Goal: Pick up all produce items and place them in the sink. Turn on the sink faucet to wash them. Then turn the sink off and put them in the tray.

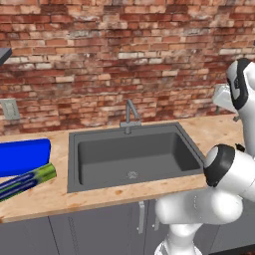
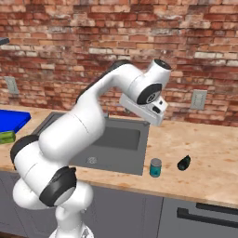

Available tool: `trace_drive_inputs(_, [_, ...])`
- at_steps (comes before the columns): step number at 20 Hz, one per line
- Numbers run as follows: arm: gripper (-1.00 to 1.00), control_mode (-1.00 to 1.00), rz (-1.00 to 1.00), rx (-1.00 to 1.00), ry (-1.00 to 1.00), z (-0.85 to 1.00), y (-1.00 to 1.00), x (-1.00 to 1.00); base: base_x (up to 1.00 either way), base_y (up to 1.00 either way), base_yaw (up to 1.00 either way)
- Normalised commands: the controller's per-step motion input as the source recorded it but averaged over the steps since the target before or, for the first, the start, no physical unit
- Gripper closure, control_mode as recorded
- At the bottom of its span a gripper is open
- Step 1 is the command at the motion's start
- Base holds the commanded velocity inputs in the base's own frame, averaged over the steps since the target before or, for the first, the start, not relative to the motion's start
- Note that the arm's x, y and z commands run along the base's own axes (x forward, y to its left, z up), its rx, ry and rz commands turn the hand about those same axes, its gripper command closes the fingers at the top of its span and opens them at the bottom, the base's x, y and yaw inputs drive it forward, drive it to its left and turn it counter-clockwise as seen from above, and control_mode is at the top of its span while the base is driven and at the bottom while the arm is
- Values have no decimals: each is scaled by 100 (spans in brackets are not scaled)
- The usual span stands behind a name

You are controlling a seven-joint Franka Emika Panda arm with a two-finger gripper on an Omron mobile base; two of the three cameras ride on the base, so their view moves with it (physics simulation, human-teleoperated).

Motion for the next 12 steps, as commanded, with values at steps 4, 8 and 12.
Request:
trace_drive_inputs(4, [-100,-100,0,-9,2,-28,-37,-1,0,0,0])
trace_drive_inputs(8, [-100,-100,0,-19,1,-40,-33,0,0,0,0])
trace_drive_inputs(12, [-100,-100,0,-17,0,-33,-31,-4,0,0,0])
